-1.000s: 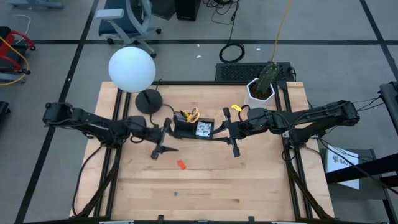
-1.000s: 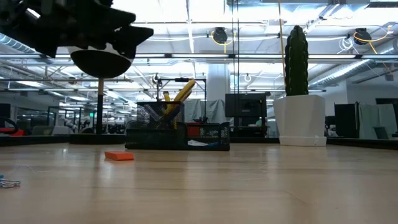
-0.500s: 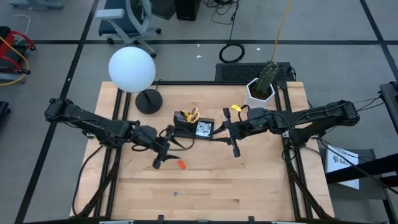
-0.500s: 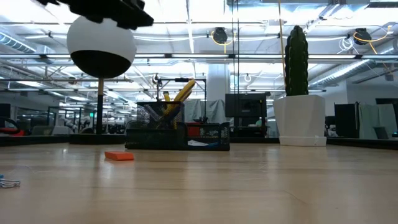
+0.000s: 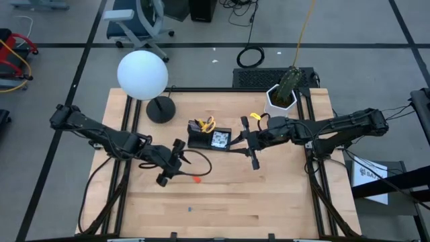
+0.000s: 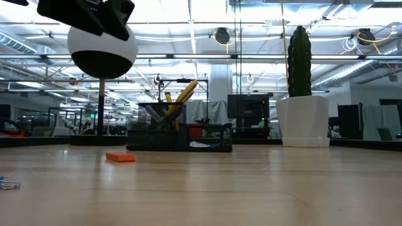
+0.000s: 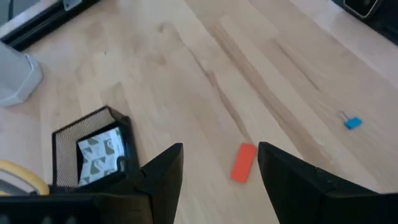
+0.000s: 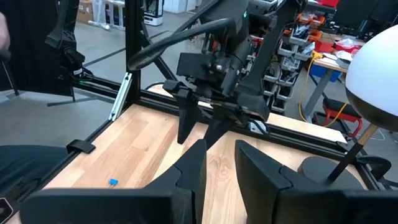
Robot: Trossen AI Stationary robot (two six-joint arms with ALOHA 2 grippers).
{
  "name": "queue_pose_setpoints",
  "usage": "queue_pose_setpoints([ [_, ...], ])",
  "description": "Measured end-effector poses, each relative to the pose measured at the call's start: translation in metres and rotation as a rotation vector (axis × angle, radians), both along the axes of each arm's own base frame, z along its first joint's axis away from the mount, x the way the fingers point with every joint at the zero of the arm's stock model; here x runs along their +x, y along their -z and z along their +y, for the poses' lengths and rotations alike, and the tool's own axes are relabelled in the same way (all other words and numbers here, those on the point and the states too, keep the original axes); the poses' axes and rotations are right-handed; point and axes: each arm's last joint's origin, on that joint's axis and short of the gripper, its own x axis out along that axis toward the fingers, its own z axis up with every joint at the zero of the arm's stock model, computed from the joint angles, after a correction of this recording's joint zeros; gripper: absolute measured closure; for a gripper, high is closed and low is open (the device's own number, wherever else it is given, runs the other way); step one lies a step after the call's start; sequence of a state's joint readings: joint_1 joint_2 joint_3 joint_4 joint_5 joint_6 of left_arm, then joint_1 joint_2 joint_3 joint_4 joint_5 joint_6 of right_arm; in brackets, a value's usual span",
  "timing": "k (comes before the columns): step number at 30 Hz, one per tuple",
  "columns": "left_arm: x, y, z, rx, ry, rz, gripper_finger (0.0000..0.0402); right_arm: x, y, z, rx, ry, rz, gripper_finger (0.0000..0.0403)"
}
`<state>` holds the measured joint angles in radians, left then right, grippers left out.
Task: Pick and place office supplies into organizer
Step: Put the orange eraser into the desk organizer
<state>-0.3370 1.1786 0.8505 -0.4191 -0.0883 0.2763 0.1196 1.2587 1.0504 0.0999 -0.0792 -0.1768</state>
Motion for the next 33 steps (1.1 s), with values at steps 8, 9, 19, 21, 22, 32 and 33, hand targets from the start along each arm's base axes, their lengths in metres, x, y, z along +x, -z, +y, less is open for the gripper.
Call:
queue_pose_setpoints([
  [8, -0.002, 0.002, -0.001, -0.010, -0.009, 0.024, 0.0190, 0.000, 0.000, 0.000, 0.021, 0.013, 0.003, 0.0328],
  [9, -0.002, 0.002, -0.001, -0.009, -0.009, 0.023, 0.0190, 0.000, 0.000, -0.001, 0.045, 0.044, 0.006, 0.0328],
  [19, -0.009, 0.009, 0.002, 0.046, 0.007, 0.127, 0.0190, 0.001, 0.000, -0.005, 0.106, 0.181, 0.013, 0.0328],
  [21, -0.011, 0.011, 0.002, 0.058, 0.011, 0.149, 0.0190, 0.001, 0.000, -0.005, 0.106, 0.182, 0.013, 0.0328],
  [22, -0.012, 0.011, 0.002, 0.061, 0.012, 0.154, 0.0190, 0.001, 0.000, -0.005, 0.106, 0.182, 0.013, 0.0328],
  [32, 0.008, 0.035, 0.004, 0.111, 0.054, 0.336, 0.0190, 0.001, 0.000, -0.005, 0.107, 0.182, 0.012, 0.0328],
  [33, 0.014, 0.035, 0.003, 0.106, 0.059, 0.346, 0.0190, 0.001, 0.000, -0.005, 0.106, 0.182, 0.012, 0.0328],
])
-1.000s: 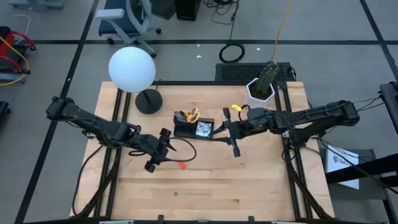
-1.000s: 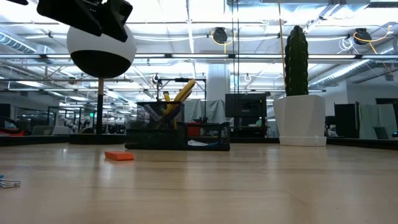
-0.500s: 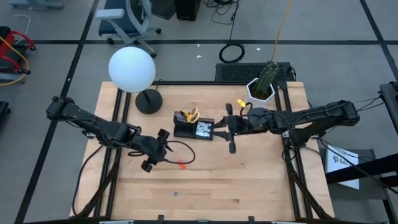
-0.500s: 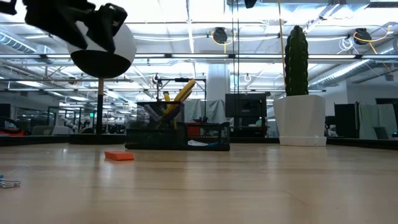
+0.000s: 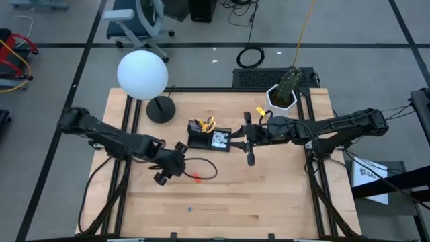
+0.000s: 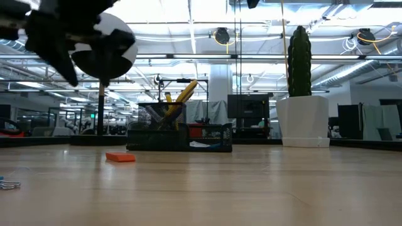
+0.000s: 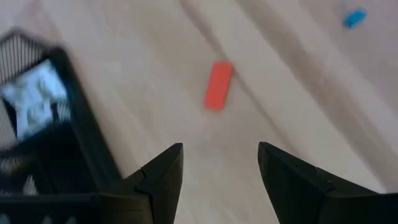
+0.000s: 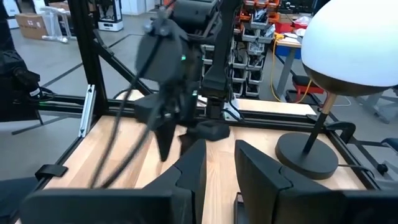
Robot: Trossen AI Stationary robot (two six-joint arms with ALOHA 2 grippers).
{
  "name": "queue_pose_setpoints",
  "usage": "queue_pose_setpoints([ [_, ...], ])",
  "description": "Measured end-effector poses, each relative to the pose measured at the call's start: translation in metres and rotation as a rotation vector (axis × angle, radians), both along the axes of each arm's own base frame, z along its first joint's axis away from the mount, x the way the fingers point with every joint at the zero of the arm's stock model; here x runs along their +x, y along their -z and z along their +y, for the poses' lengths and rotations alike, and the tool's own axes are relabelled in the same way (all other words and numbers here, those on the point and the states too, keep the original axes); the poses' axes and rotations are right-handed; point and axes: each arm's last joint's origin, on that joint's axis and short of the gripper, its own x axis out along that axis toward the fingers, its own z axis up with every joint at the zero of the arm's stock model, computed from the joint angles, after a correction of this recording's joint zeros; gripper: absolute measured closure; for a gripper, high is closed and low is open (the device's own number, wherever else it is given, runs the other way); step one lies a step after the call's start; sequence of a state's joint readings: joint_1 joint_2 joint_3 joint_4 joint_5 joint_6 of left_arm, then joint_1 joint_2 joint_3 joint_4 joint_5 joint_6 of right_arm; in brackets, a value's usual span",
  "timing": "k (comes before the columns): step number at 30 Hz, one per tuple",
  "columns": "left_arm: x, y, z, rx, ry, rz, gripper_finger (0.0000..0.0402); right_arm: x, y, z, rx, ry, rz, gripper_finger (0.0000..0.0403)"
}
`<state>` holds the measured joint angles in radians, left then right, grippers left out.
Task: Pick and place office supplies into organizer
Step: Put the orange eraser into the desk organizer
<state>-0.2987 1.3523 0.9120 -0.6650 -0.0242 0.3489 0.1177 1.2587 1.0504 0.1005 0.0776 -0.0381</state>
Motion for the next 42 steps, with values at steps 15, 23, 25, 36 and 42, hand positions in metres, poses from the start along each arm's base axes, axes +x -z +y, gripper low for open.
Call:
queue_pose_setpoints([
  [15, 0.074, 0.000, -0.023, 0.025, 0.179, 0.139, 0.0190, 0.000, 0.000, 0.000, -0.005, -0.001, 0.000, 0.0328],
  [23, 0.078, 0.024, -0.021, 0.067, 0.194, 0.216, 0.0190, 0.000, 0.000, 0.000, -0.007, -0.001, 0.000, 0.0328],
  [25, 0.079, 0.027, -0.021, 0.072, 0.198, 0.222, 0.0190, 0.000, 0.000, 0.000, -0.007, -0.001, 0.000, 0.0328],
  [36, 0.086, 0.049, -0.019, 0.109, 0.215, 0.281, 0.0190, 0.000, 0.000, 0.000, -0.007, -0.001, 0.000, 0.0328],
  [42, 0.091, 0.058, -0.014, 0.107, 0.213, 0.298, 0.0190, 0.000, 0.000, 0.000, -0.007, -0.001, 0.000, 0.0328],
])
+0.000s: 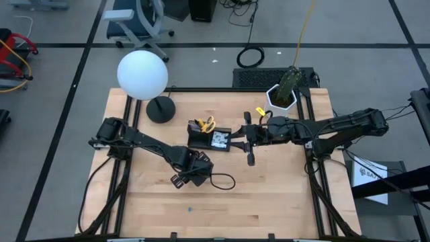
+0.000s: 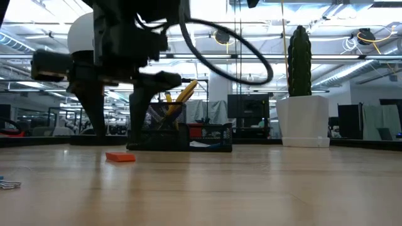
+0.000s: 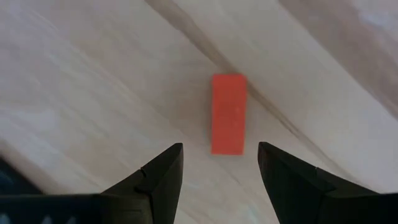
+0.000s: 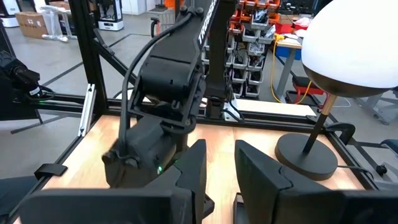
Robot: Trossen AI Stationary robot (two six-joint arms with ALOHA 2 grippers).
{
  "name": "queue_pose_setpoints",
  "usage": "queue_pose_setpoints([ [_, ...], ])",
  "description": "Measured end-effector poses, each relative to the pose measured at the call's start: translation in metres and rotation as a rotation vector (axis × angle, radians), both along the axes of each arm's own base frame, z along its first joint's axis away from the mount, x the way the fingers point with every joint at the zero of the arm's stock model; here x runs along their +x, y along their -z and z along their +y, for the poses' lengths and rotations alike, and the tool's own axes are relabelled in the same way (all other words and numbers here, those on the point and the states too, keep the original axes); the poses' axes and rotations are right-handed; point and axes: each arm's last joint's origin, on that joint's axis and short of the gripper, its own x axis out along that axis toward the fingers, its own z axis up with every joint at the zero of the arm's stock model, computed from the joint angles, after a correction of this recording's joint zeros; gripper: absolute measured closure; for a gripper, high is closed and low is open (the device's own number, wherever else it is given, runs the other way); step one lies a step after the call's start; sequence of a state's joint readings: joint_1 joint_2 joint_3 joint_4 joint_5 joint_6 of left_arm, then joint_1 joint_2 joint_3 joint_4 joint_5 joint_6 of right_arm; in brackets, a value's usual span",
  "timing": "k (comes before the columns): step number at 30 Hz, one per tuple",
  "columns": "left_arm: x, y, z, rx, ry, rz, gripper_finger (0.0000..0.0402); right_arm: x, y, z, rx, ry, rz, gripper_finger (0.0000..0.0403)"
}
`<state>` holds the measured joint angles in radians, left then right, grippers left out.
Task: Pick and place office supplies into organizer
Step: Put the orange eraser into the desk organizer
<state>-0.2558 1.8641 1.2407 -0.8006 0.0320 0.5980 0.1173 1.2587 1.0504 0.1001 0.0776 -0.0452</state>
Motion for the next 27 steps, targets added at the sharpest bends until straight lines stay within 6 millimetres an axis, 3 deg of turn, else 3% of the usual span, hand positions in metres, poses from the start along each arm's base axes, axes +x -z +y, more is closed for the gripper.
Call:
queue_pose_setpoints([
  [27, 0.004, 0.029, -0.006, -0.087, -0.025, -0.053, 0.0190, 0.000, 0.000, 0.000, 0.000, 0.000, 0.000, 0.0328],
])
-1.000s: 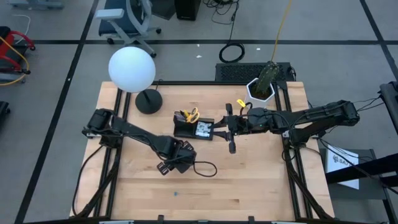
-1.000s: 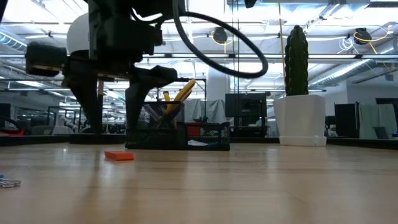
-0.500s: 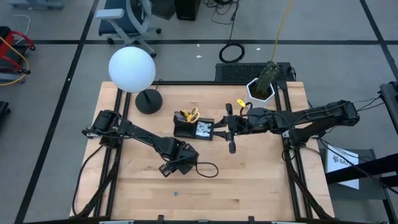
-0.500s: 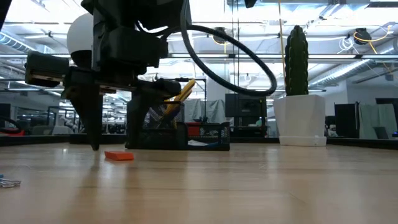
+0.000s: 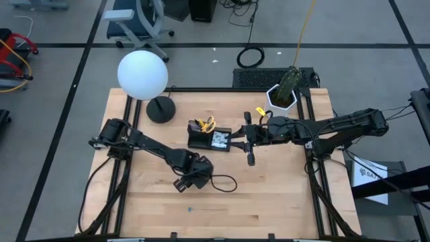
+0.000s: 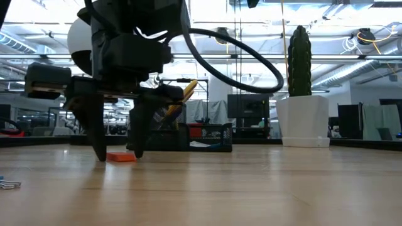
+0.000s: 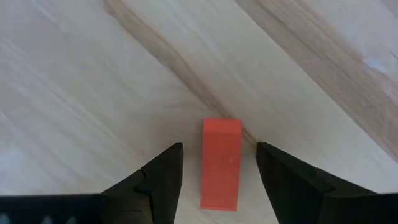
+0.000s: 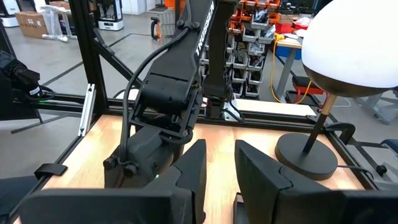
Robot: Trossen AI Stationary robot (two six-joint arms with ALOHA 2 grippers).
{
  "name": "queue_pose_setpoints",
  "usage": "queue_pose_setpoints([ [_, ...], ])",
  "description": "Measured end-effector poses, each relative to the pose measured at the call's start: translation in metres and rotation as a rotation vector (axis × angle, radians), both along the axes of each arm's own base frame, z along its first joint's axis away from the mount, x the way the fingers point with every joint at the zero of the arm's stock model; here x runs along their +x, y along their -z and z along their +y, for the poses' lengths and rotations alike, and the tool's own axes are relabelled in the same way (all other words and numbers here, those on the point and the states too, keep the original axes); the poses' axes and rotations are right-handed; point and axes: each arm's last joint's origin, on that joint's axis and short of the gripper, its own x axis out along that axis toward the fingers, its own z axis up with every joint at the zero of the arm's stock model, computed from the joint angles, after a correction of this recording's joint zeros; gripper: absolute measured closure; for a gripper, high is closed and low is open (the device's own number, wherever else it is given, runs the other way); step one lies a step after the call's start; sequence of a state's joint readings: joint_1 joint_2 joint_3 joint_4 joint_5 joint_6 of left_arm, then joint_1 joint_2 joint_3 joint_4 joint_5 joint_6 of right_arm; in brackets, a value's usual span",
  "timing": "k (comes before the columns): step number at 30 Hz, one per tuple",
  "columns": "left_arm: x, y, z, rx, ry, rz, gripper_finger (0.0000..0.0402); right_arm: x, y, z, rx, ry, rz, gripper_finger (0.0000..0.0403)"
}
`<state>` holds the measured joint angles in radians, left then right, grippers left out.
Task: Pick and place office supplies into organizer
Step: Put the orange eraser into the desk organizer
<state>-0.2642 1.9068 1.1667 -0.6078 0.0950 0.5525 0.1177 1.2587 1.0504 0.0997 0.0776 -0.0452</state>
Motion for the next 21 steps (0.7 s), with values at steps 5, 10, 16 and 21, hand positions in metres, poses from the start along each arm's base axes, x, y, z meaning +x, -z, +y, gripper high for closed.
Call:
queue_pose_setpoints([
  [5, -0.0029, 0.0048, 0.0009, 0.004, -0.008, 0.003, 0.0190, -0.0001, 0.0007, 0.0000, -0.001, 0.000, 0.007, 0.0328],
  [10, -0.0027, 0.0053, 0.0005, -0.022, -0.008, 0.010, 0.0190, -0.0001, 0.0007, -0.0001, -0.001, 0.000, 0.007, 0.0328],
  [16, -0.0018, 0.0030, -0.0001, -0.029, -0.006, 0.022, 0.0190, -0.0001, 0.0007, -0.0001, -0.001, 0.001, 0.007, 0.0328],
  [21, -0.0048, 0.0037, 0.0005, -0.023, -0.004, 0.056, 0.0190, -0.0001, 0.0007, -0.0001, -0.001, 0.001, 0.007, 0.0328],
])
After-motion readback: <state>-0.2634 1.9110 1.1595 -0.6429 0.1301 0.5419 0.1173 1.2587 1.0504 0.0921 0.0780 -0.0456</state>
